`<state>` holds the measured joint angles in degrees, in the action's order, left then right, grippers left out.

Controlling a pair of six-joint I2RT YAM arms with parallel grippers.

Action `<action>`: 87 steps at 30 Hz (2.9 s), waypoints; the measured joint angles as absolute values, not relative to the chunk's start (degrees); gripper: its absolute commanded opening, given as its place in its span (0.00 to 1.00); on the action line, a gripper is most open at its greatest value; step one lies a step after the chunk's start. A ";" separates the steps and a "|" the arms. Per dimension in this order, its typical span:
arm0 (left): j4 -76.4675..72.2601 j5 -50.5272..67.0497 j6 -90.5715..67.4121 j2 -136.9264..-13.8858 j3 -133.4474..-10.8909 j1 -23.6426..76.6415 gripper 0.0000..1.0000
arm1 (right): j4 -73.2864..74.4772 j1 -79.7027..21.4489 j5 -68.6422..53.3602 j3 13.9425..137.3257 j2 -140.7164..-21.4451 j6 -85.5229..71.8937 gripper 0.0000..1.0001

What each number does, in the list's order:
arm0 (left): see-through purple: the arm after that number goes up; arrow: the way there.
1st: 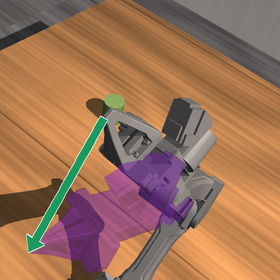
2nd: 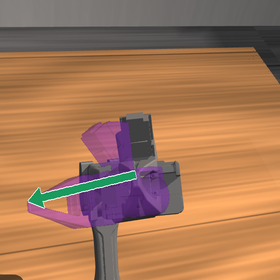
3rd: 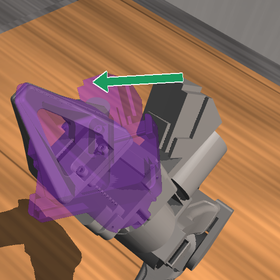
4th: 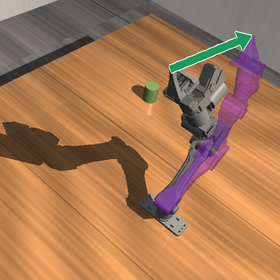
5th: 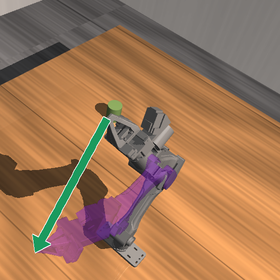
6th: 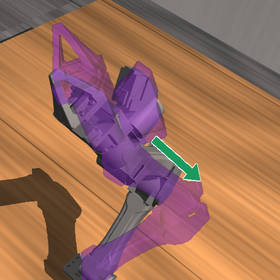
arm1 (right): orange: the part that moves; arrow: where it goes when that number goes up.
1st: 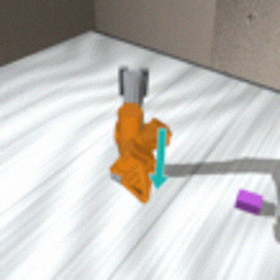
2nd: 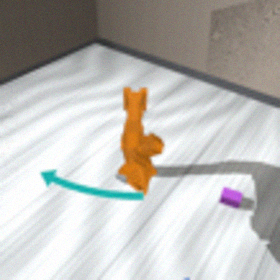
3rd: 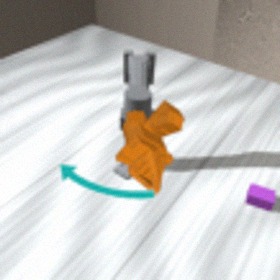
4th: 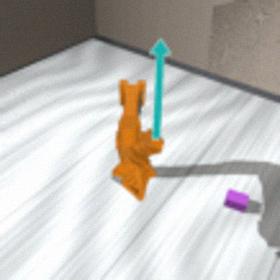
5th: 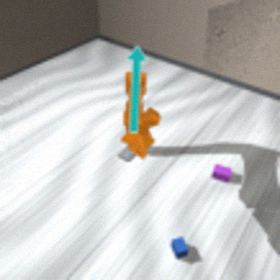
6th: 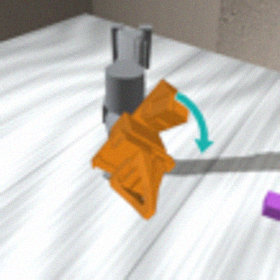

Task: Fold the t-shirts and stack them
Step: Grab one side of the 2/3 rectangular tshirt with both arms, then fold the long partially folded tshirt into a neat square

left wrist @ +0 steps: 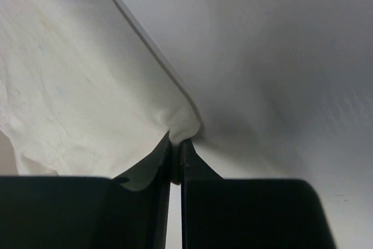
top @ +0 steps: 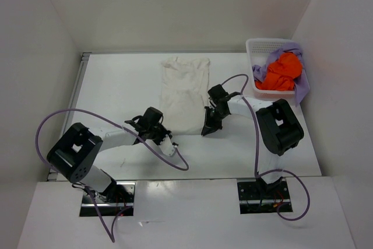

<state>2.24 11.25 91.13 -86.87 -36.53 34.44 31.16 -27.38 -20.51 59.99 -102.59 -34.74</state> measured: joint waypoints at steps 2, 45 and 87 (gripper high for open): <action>2.26 11.31 90.61 -86.87 -36.60 34.44 0.05 | 30.96 -27.38 -20.49 59.99 -102.61 -35.07 0.00; 46.00 32.32 40.32 -84.23 -74.46 18.76 0.01 | 59.00 -28.14 -18.06 82.24 -87.90 -34.81 0.00; 16.25 11.84 25.58 -115.48 -95.09 15.94 1.00 | 45.39 -12.49 -10.94 115.13 -127.92 -30.76 0.72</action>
<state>16.25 11.84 25.58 -115.48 -95.09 15.94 45.39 -12.49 -10.94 115.13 -127.92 -30.76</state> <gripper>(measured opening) 0.995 0.721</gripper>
